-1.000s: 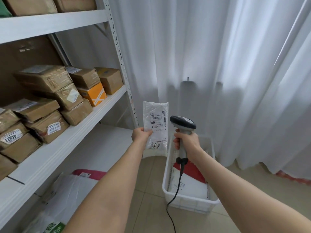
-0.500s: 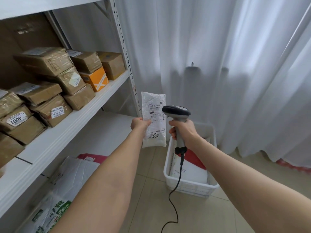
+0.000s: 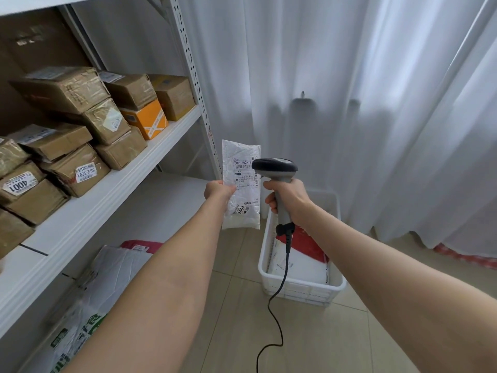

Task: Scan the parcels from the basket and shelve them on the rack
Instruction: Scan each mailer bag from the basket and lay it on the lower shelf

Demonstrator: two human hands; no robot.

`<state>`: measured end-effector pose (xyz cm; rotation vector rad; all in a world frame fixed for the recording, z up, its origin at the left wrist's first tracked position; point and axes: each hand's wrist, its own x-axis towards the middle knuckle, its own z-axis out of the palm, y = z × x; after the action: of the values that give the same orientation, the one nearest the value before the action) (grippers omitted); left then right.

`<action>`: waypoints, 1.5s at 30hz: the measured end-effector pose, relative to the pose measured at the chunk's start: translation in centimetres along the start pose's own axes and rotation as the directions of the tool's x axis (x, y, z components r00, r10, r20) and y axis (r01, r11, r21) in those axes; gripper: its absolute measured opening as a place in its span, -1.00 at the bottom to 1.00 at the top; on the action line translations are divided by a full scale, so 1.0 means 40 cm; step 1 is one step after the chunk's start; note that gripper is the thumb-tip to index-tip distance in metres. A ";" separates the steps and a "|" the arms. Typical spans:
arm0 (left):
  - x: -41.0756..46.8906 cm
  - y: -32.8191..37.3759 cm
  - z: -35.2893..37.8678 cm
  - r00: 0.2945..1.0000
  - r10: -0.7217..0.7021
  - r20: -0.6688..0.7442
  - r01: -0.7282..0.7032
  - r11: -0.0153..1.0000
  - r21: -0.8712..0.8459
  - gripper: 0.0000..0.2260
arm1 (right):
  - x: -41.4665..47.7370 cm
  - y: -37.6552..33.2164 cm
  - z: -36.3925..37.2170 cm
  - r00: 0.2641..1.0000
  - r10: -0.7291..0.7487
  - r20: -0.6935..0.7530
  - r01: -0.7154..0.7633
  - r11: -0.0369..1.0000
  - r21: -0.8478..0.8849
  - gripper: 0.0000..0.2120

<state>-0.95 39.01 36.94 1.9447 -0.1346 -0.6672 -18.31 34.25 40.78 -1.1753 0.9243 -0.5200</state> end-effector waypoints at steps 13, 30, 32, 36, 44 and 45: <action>0.013 0.005 -0.010 1.000 -0.009 -0.016 0.009 1.000 0.017 -0.77 | 0.013 -0.007 0.008 0.999 0.040 -0.022 -0.041 0.998 -0.045 -0.93; 0.042 -0.030 -0.066 0.998 -0.069 0.006 0.069 0.998 -0.007 -0.76 | 0.050 0.050 0.036 0.984 0.176 -0.035 -0.169 0.976 0.139 -0.76; 0.051 -0.050 -0.087 0.995 -0.097 0.020 0.098 0.994 -0.038 -0.75 | 0.060 0.078 0.052 0.973 0.225 -0.046 -0.218 0.970 0.110 -0.78; 0.056 -0.105 -0.135 0.986 -0.164 0.024 0.165 0.981 -0.102 -0.77 | 0.083 0.141 0.108 0.949 0.314 -0.028 -0.315 0.948 -0.041 -0.78; 0.070 -0.218 -0.273 0.949 -0.229 0.218 0.276 0.935 -0.223 -0.67 | 0.144 0.268 0.299 0.940 0.342 -0.004 -0.332 0.909 -0.250 -0.87; 0.073 -0.230 -0.296 0.931 -0.238 0.276 0.306 0.923 -0.235 -0.65 | 0.151 0.282 0.320 0.939 0.343 -0.001 -0.330 0.903 -0.276 -0.86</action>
<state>5.72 51.68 31.59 1.6212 0.0804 -1.0545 -5.63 40.39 29.40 -1.2327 1.1558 -0.0834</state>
